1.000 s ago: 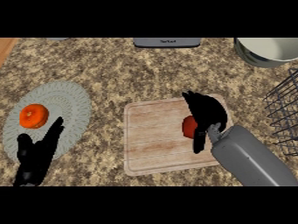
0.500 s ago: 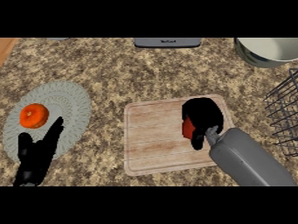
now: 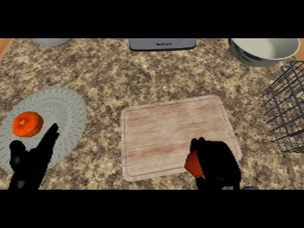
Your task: Pick the bell pepper from the cutting board and place it in the basket
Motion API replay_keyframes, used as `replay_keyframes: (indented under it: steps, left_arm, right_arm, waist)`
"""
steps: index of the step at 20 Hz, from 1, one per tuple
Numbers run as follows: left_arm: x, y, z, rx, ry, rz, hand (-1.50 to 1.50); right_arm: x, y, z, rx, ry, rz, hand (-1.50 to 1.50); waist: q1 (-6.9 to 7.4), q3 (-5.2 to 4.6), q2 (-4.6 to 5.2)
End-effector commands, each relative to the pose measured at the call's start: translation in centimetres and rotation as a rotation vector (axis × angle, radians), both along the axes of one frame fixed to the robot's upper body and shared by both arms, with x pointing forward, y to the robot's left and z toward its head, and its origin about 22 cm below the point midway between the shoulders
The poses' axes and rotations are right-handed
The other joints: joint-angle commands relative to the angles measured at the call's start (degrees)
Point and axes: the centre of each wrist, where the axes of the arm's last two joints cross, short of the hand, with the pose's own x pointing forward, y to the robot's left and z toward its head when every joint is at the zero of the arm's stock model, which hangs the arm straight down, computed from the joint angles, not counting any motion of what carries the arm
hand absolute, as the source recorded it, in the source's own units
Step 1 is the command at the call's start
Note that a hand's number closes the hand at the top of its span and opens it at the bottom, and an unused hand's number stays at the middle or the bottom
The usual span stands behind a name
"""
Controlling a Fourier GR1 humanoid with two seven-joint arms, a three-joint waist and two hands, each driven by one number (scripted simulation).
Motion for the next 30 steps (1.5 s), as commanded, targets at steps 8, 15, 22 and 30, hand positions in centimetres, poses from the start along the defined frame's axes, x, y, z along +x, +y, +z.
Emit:
replay_keyframes:
  steps: [8,15,22,30]
  left_arm:
    - [-1.8,-0.1,-2.5,-0.015,0.124,0.026,0.0]
    - [-1.4,-0.7,-1.5,-0.028,0.119,0.002,0.0]
    - [-1.5,0.7,-1.9,-0.02,0.126,0.036,0.0]
    - [-1.4,-0.2,-1.6,-0.006,0.094,0.02,0.0]
  right_arm:
    - [-8.6,-0.7,5.3,0.347,-0.269,-0.166,1.5]
    - [-10.5,-3.4,15.2,0.798,-0.62,-0.255,1.5]
    - [-10.6,-6.2,18.4,0.752,-0.749,-0.377,1.5]
    - [-6.7,-8.2,21.1,0.753,-0.844,-0.485,1.5]
  waist:
    - [-0.44,-0.61,0.99]
    - [0.07,-0.65,1.15]
    - [-0.42,-0.77,1.16]
    - [0.64,-0.71,1.33]
